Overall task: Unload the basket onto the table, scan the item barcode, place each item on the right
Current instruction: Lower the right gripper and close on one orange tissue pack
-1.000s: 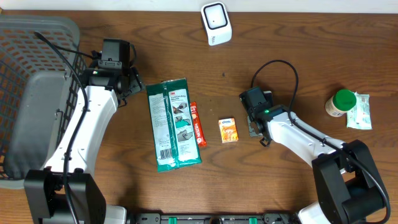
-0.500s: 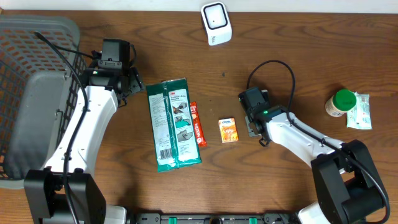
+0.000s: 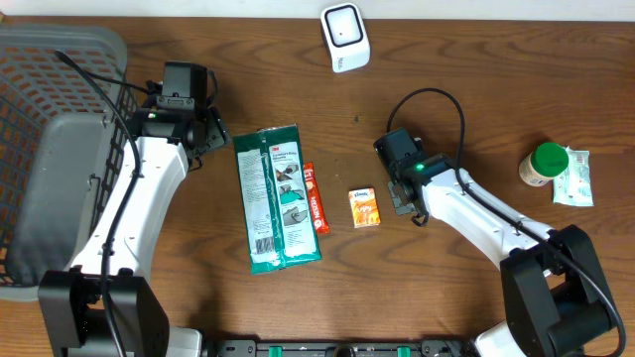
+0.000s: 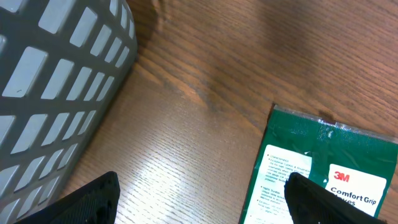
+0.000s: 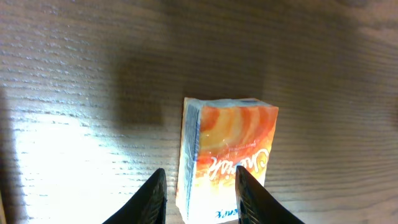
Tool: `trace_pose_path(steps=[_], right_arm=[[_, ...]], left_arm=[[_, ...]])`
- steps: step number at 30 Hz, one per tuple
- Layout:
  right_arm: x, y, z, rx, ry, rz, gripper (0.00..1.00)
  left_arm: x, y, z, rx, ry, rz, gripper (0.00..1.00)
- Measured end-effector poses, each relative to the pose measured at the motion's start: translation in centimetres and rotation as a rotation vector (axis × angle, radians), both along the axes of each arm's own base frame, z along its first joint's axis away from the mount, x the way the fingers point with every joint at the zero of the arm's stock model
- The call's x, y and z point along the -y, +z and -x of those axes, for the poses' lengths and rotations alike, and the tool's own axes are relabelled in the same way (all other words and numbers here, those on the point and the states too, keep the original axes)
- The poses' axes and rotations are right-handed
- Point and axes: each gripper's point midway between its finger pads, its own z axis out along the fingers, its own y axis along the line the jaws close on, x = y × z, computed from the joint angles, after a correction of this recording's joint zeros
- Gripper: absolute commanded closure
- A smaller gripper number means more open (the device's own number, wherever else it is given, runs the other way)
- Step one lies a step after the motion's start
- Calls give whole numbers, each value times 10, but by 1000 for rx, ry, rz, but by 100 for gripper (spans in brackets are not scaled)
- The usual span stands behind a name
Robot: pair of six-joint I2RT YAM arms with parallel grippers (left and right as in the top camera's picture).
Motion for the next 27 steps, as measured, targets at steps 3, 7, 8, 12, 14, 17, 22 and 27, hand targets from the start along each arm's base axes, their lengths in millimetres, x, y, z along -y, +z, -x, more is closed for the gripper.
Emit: trace_pose_path(steps=[3,7,8,12,14,17,22,27], right_arm=[[0,0,1,-2,0,1,68],[0,-2,-1,8,0,-4,68],[0,-4,-1,13,0,-6,68],[4,-14,3,22,-6,0,67],[5,-19,5,24,-7,1,67],[8,-23,8,27,-10,12,69],[12,-23,7,38,-16,30,80],[13,-23,7,45,-29,31,74]], left_arm=[[0,0,0,0,0,0,15],[0,0,0,0,0,0,15],[0,0,0,0,0,0,15],[0,0,0,0,0,0,15],[0,0,0,0,0,0,15],[0,0,0,0,0,0,15],[0,0,0,0,0,0,15],[0,0,0,0,0,0,15]])
